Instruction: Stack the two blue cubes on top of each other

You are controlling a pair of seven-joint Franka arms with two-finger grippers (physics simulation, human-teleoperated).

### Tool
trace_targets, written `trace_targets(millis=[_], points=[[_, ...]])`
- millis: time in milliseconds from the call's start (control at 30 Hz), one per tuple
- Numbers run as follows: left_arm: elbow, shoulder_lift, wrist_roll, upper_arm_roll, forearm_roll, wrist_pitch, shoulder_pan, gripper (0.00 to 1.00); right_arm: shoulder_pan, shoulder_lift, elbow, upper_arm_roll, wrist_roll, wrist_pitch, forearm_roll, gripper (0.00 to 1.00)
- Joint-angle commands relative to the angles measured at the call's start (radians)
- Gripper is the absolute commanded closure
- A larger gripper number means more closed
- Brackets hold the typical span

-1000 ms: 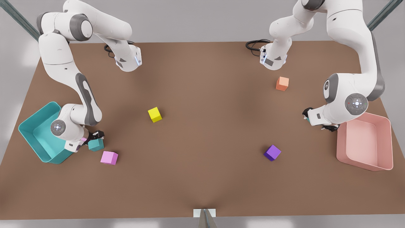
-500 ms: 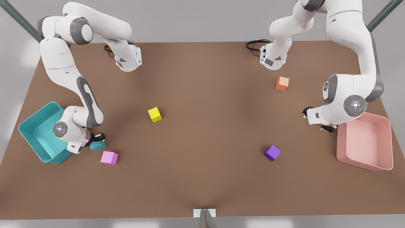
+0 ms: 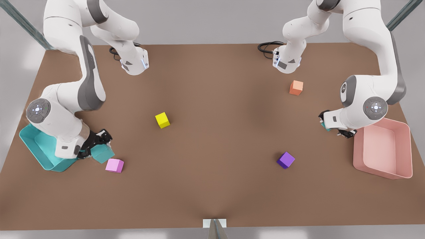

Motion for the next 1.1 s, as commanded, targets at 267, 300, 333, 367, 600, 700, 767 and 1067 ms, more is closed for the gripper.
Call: trace_targets(millis=[267,300,333,367,600,700,767,1067], points=[[-0.301,-0.093,0.159,-0.041,-0.002,0.277,0.237,0.00,0.847,0.352,0.362,-0.139,0.433,-0.032,0.008,0.65],[-0.340,-0.105,0.200,-0.042,0.000,0.320,0.275,0.00,0.852,0.407,0.362,-0.136,0.441,0.051,0.011,0.66],[-0.344,-0.098,0.204,-0.042,0.000,0.328,0.277,0.00,0.878,0.459,0.362,-0.142,0.453,0.125,0.011,0.68],[-0.392,-0.096,0.256,-0.042,0.000,0.380,0.300,0.00,0.878,0.504,0.362,-0.145,0.469,0.163,0.009,0.68],[-0.406,-0.084,0.451,-0.073,0.001,0.406,0.309,0.00,0.931,0.677,0.361,-0.180,0.550,0.309,0.003,0.68],[-0.413,-0.030,0.619,-0.075,0.000,0.409,0.338,0.00,0.939,0.697,0.359,-0.177,0.582,0.320,-0.026,0.62],[-0.501,-0.033,0.658,-0.078,0.000,0.472,0.370,0.00,0.938,0.700,0.359,-0.177,0.596,0.321,-0.032,0.28],[-0.600,-0.006,0.782,-0.107,0.090,0.729,0.502,0.00,0.919,0.338,0.218,-0.165,0.530,-0.016,-0.021,0.00]])
